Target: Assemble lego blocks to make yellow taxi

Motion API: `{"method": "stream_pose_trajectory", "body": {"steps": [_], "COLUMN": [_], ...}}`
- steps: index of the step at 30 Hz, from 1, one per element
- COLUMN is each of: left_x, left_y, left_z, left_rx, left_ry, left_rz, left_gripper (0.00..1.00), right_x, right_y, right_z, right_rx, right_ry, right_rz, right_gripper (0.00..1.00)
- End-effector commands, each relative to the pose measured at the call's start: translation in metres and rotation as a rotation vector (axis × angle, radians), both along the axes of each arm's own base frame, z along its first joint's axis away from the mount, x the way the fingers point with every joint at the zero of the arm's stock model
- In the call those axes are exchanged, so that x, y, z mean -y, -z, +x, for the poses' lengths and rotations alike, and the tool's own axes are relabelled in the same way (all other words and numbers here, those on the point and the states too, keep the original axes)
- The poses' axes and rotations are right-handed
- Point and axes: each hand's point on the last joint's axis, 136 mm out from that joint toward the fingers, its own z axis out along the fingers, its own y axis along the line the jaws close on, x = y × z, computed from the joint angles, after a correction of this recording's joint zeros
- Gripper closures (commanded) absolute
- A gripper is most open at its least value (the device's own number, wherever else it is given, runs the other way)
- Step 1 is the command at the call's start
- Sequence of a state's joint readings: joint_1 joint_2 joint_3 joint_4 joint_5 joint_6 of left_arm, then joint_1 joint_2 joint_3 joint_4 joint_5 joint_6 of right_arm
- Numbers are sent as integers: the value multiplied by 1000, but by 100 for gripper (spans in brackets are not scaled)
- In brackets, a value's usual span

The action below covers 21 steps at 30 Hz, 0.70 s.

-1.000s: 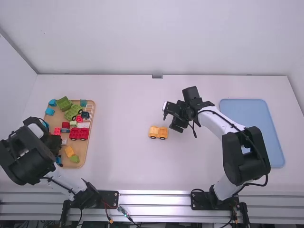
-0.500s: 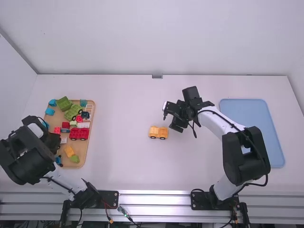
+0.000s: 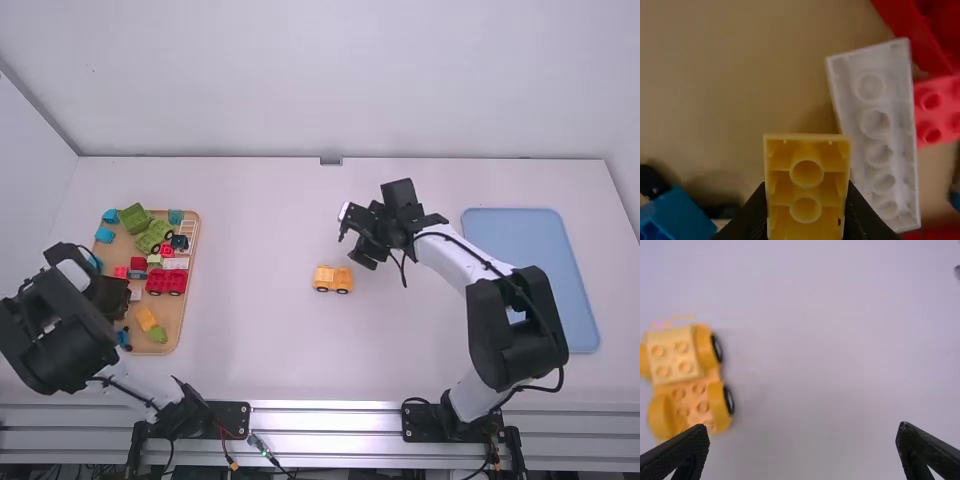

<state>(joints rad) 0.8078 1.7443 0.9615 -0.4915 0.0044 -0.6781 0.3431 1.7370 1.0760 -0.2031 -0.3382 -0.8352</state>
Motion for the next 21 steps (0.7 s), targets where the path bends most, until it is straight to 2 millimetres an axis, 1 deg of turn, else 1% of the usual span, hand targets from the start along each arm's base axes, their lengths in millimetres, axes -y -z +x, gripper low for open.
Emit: {"method": "stream_pose_trajectory", "body": {"steps": [1,3,4,6,7,8,9,10,11,12,13,15,16,17,18,19,20,21], "left_x": [12,26,30,54,72,97,118,121,149,166,169,216,219,245,265,296,311,329], "left_y": [-40,-69,-76,-102,-116,-135,-147,-149,-160,-164,-165,-170,-170,-173,-176,-182,-185,-188], "left_z": [24,43,48,68,80,94,102,104,114,121,122,139,139,145,148,152,152,153], "left_rx": [163,281,308,430,505,608,681,693,773,814,822,913,920,973,1022,1103,1145,1193], "left_ry": [96,219,251,421,529,666,766,782,895,954,965,1111,1121,1197,1259,1363,1419,1480], "left_rz": [12,41,46,71,80,91,101,103,118,124,125,134,134,127,116,97,89,78], "left_gripper": [98,98,98,98,98,98,98,97,94,91,90,89,88,88,89,88,88,90], "right_x": [-20,-39,-42,-52,-54,-56,-57,-58,-61,-63,-63,-64,-64,-64,-63,-63,-62,-60], "right_y": [-21,-40,-45,-61,-68,-78,-86,-88,-99,-108,-109,-123,-124,-130,-135,-142,-145,-149], "right_z": [6,9,9,12,14,17,17,17,13,9,8,2,1,0,-3,-9,-13,-18], "right_rx": [-31,-41,-43,-55,-62,-76,-92,-101,-126,-143,-145,-164,-169,-188,-206,-235,-250,-267], "right_ry": [80,65,59,55,62,68,61,57,23,-17,-23,-104,-113,-147,-180,-252,-290,-338], "right_rz": [146,289,319,420,461,523,571,586,647,691,697,769,780,821,852,898,917,937], "right_gripper": [1,1,1,1,1,1,1,1,1,1,1,1,1,1,1,1,1,1]}}
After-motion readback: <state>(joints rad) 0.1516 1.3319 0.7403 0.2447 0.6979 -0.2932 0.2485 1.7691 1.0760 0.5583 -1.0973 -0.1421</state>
